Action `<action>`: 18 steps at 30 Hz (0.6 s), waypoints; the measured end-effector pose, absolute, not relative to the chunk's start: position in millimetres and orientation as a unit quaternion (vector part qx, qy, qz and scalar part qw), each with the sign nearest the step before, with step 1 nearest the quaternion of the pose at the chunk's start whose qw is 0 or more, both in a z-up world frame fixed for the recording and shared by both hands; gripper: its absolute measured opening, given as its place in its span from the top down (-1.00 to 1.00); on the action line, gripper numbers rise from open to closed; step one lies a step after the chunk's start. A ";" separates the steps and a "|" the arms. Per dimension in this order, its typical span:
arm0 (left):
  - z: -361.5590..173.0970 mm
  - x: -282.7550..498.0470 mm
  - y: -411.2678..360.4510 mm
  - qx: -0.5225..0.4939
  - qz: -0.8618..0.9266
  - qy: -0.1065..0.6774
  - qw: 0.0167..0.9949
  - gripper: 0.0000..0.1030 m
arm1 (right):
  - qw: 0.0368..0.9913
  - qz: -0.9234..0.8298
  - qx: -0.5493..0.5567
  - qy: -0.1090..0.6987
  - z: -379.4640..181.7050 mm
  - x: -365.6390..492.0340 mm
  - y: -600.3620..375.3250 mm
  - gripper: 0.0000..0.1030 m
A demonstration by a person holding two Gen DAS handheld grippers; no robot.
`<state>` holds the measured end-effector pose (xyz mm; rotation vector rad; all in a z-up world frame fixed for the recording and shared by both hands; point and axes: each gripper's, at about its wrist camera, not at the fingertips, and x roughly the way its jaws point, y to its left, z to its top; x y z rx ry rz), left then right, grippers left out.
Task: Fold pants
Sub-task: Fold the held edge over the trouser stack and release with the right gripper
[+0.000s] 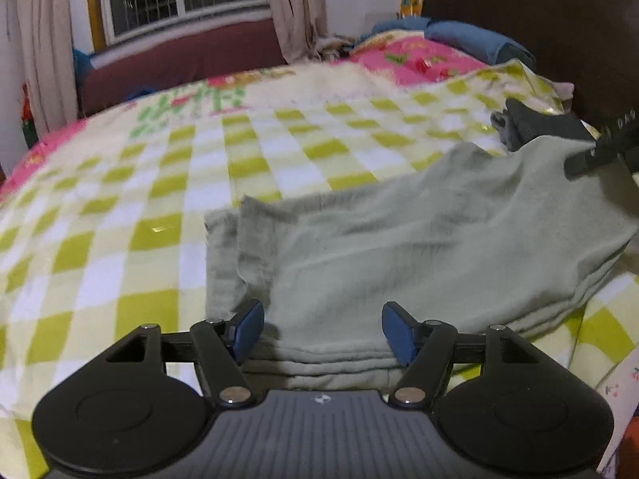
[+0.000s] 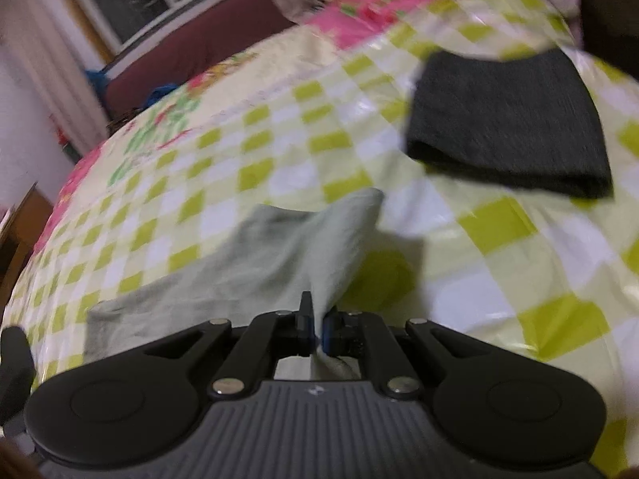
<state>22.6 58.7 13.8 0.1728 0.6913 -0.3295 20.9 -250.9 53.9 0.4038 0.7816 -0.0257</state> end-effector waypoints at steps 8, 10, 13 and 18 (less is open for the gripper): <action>19.1 23.9 84.7 0.015 -0.166 0.347 0.923 -0.54 | 0.930 0.107 0.037 0.350 87.9 37.0 -116.7 0.92; 20.1 22.4 94.7 -0.005 -0.164 0.348 0.923 -0.54 | 0.923 0.140 0.010 0.358 83.1 46.7 -80.0 0.92; 18.3 19.9 110.7 -0.032 -0.156 0.357 0.920 -0.55 | 0.909 0.173 -0.008 0.380 68.3 61.8 -36.6 0.92; 14.7 20.8 136.9 -0.099 -0.160 0.365 0.912 -0.56 | 0.890 0.190 -0.019 0.415 39.9 78.6 11.0 0.92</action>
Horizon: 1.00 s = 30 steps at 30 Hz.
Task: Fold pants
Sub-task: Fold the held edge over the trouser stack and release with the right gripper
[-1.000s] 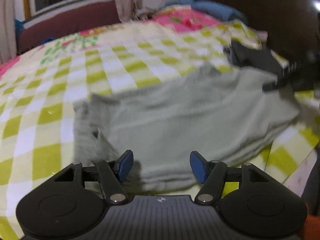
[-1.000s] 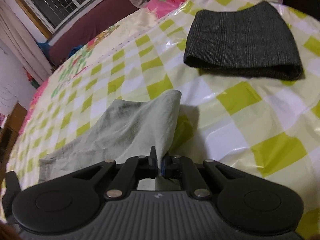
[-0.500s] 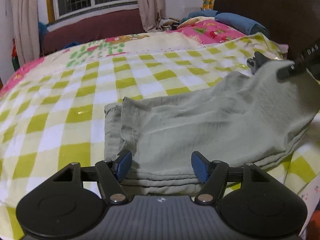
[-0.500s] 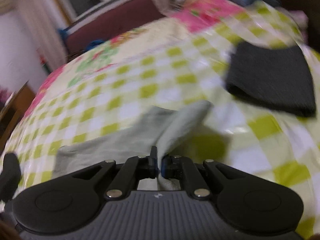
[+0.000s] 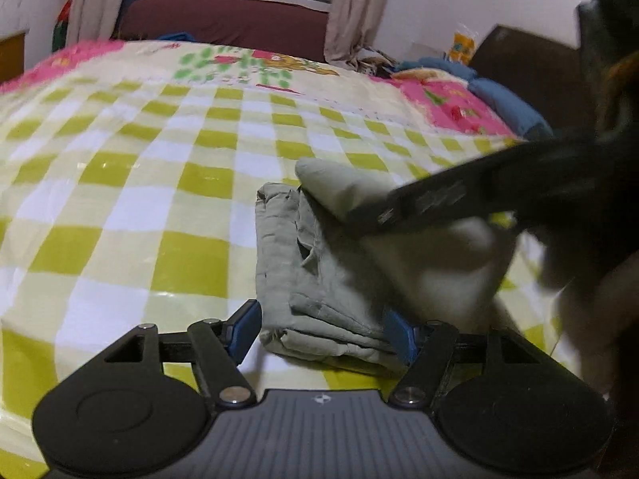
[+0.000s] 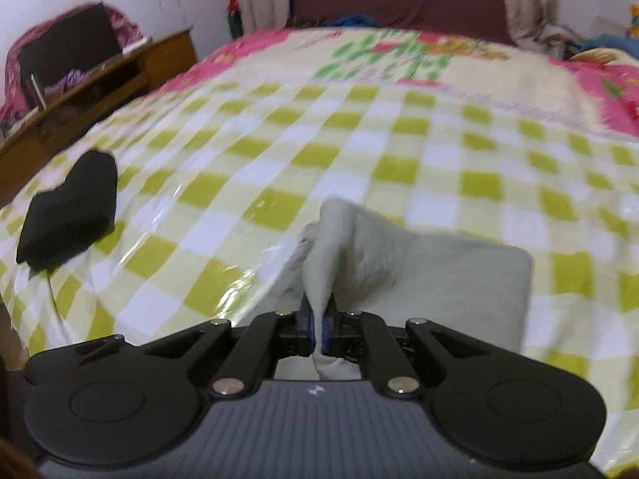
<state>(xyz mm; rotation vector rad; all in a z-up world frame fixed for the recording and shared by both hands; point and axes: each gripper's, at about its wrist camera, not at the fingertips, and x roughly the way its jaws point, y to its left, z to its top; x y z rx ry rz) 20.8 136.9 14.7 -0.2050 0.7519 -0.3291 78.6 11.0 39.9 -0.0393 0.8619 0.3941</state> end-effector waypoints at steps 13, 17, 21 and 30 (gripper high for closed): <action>19.7 10.6 163.1 -0.115 -0.132 0.340 0.924 -0.55 | 0.875 0.184 0.075 0.441 35.2 104.2 37.8 0.69; 24.8 -0.7 179.3 -0.104 -0.106 0.335 0.931 -0.56 | 0.858 0.220 0.127 0.446 41.4 97.9 33.4 0.55; 35.1 -9.3 183.7 -0.089 -0.097 0.324 0.937 -0.56 | 0.890 0.197 0.112 0.395 64.2 83.0 2.3 0.55; 37.9 -2.8 129.7 -0.033 -0.165 0.343 0.924 -0.57 | 0.893 0.134 0.127 0.410 47.8 74.9 -70.5 0.45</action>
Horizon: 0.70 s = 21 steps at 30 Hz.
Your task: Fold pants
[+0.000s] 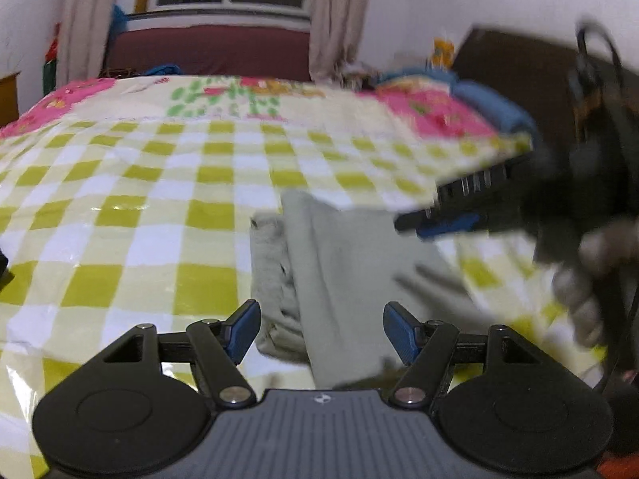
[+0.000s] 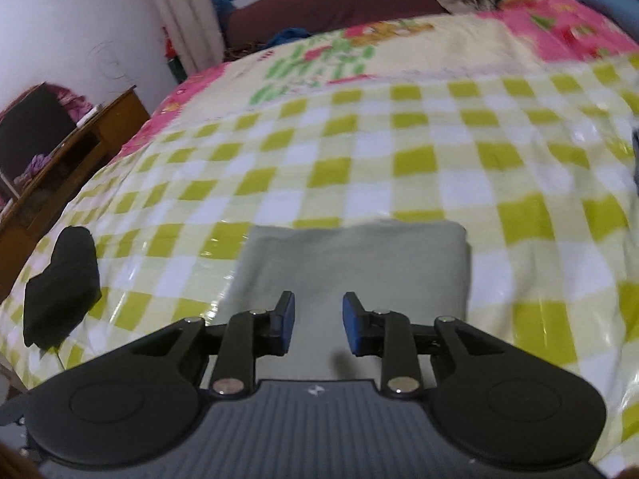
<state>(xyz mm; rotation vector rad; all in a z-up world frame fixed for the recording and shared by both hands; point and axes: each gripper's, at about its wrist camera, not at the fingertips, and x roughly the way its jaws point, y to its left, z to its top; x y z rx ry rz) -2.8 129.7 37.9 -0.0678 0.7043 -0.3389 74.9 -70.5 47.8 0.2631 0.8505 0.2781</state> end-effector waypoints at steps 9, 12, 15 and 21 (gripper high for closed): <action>14.9 5.0 109.8 0.000 -0.149 0.410 0.900 -0.57 | 0.877 0.186 0.065 0.438 28.2 115.6 9.0 0.21; 6.4 15.4 112.3 -0.012 -0.143 0.432 0.890 -0.44 | 0.877 0.155 0.041 0.452 10.4 129.3 13.4 0.65; 8.3 13.6 119.1 -0.032 -0.157 0.427 0.890 0.11 | 0.868 0.160 0.094 0.461 11.5 129.0 -8.2 0.90; 26.1 9.1 125.2 -0.041 -0.168 0.402 0.899 0.43 | 0.882 0.177 0.103 0.423 51.0 114.8 -25.5 0.92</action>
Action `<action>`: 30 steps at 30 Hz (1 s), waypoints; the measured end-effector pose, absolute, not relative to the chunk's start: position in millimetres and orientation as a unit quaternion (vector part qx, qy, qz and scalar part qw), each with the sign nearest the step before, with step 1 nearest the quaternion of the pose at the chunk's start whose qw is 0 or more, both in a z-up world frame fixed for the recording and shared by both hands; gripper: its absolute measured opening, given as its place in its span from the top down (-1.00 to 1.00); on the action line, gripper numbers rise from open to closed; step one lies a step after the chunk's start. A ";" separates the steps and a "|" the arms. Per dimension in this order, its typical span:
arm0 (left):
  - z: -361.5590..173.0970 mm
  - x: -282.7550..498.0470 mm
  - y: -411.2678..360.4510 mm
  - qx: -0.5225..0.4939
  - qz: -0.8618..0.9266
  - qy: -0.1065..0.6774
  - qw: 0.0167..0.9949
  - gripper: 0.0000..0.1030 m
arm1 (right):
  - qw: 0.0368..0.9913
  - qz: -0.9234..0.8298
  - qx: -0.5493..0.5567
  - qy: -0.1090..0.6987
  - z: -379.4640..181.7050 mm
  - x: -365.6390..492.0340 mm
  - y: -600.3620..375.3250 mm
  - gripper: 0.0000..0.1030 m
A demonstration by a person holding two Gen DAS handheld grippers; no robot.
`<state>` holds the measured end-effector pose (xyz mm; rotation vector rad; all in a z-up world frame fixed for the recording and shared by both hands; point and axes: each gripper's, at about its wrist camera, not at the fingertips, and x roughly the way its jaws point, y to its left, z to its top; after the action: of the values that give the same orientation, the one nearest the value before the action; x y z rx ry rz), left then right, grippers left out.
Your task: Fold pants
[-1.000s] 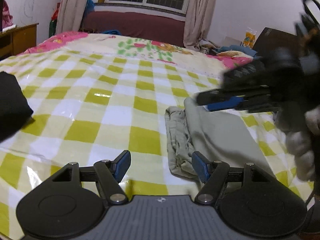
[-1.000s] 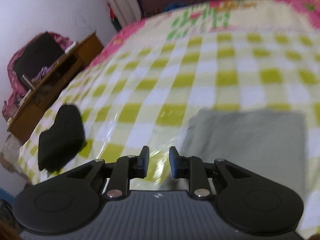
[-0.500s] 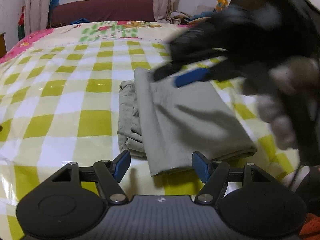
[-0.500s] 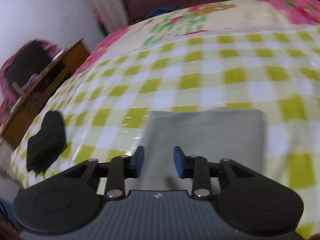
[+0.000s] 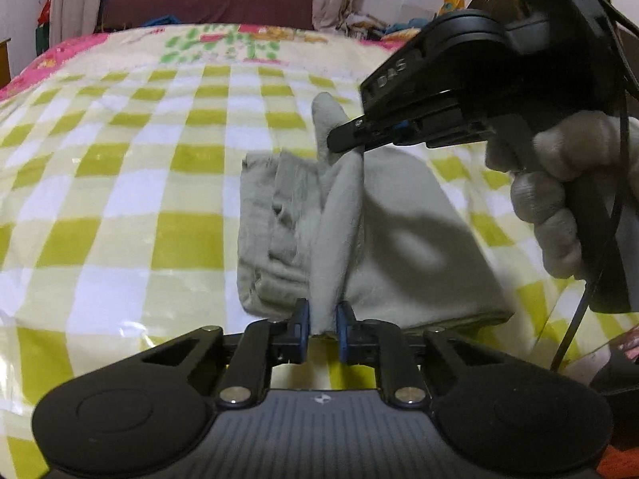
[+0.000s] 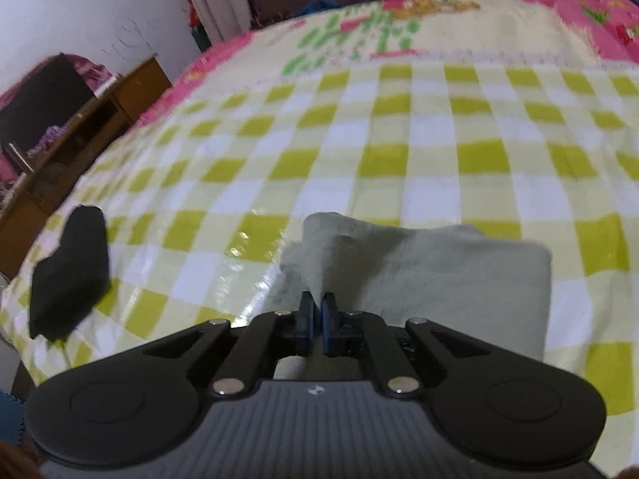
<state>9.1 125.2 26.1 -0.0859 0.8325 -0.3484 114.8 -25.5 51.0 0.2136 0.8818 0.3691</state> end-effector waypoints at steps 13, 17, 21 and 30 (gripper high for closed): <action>14.1 41.0 153.3 -0.058 -0.138 0.433 0.889 0.31 | 0.861 0.179 0.083 0.469 11.5 172.3 21.9 0.70; 14.9 31.5 155.9 -0.039 -0.127 0.432 0.892 0.02 | 0.870 0.192 0.101 0.443 18.5 164.5 13.8 0.54; 23.7 23.1 166.1 -0.016 -0.096 0.425 0.900 0.02 | 0.891 0.193 0.100 0.398 46.6 138.6 -17.6 0.38; 42.7 48.6 129.6 0.000 -0.139 0.364 0.921 -0.05 | 0.899 0.143 0.045 0.410 15.8 55.0 -80.7 0.33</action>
<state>48.6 129.6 42.7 0.0008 0.7486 -0.2853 55.0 -80.7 15.8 0.0932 0.8492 0.2968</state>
